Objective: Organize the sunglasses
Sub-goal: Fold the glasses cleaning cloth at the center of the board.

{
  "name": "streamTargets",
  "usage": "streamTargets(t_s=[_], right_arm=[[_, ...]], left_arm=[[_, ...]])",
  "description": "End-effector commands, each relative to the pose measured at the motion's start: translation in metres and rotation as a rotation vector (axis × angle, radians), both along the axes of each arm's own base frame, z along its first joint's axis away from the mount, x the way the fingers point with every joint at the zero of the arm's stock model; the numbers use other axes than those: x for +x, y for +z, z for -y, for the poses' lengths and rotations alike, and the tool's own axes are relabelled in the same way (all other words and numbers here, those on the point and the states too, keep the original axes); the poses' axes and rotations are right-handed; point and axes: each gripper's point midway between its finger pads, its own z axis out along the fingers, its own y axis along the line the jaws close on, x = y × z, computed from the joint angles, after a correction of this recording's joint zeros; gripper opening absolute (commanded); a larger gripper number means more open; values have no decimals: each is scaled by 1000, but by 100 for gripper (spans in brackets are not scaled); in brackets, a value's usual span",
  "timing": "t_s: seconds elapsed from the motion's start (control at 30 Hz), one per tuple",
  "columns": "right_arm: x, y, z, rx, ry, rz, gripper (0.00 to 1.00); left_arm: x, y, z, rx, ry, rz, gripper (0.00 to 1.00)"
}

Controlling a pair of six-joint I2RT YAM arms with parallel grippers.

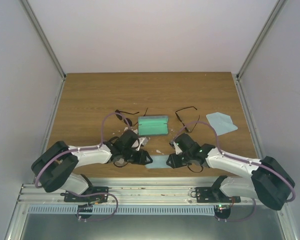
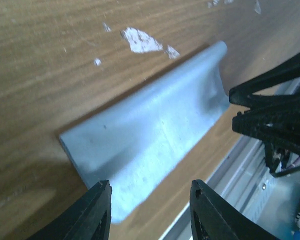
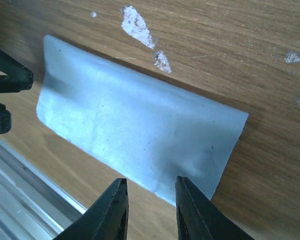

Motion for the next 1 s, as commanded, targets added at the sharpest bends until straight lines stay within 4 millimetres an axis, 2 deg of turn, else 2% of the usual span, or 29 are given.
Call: streamTargets(t_s=[0.0, 0.13, 0.23, 0.4, 0.57, 0.67, 0.8, 0.97], right_arm=[[-10, 12, 1, 29, 16, -4, 28], [2, 27, -3, 39, -3, 46, 28], [12, 28, -13, 56, -22, 53, 23], [34, 26, -31, 83, -72, 77, 13], [47, 15, -39, 70, -119, 76, 12], [50, 0, -26, -6, -183, 69, 13], [48, -15, 5, -135, -277, 66, 13], [44, -21, 50, -307, -379, 102, 16]], left_arm=[[-11, 20, -2, -55, -37, 42, 45], [-7, 37, 4, -109, -38, 80, 43], [1, 41, 14, -143, -25, 82, 34], [15, 26, 23, -121, 30, 47, 22], [26, 10, 22, -61, 94, 33, 16], [28, -8, 10, 29, 139, 10, 13], [23, -27, -9, 140, 176, -19, 12], [21, -35, -23, 211, 198, -24, 12]])
